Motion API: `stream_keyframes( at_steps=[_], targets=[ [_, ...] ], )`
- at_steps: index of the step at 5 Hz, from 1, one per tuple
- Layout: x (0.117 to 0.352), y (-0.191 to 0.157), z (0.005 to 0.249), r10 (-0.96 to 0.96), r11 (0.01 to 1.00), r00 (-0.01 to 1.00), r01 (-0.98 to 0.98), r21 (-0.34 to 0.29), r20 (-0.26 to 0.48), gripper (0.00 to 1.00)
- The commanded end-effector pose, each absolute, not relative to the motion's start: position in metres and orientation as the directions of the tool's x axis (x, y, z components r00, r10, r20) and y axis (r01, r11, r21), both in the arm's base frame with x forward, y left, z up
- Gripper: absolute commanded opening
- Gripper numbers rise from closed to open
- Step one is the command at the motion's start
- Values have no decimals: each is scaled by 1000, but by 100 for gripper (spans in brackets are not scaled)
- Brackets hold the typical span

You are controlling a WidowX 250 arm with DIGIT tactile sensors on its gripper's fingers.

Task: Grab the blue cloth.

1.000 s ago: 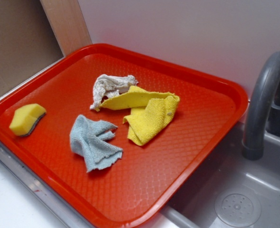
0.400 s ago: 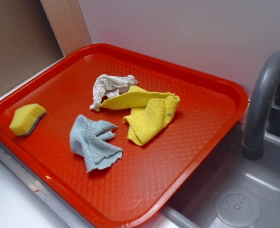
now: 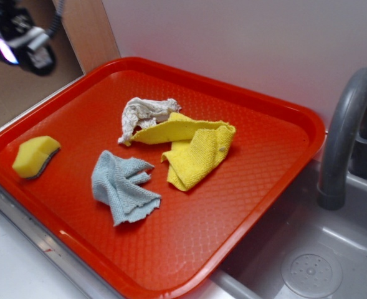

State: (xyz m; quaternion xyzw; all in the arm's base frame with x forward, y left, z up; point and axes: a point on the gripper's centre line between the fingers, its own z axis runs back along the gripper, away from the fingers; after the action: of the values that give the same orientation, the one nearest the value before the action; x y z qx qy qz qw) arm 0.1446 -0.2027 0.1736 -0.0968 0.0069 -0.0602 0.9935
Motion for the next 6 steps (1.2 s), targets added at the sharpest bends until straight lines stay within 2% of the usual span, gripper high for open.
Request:
stream_keyframes(
  at_steps=[1, 2, 3, 5, 6],
  targets=[
    [137, -237, 140, 148, 970, 977, -173, -168, -155, 100],
    [136, -235, 121, 295, 936, 937, -322, -142, -186, 100],
    [144, -233, 98, 417, 879, 883, -452, -149, -218, 100],
    [163, -252, 65, 483, 790, 826, -554, -262, -290, 100],
    [171, -257, 52, 487, 798, 822, -556, -234, -294, 100]
  ],
)
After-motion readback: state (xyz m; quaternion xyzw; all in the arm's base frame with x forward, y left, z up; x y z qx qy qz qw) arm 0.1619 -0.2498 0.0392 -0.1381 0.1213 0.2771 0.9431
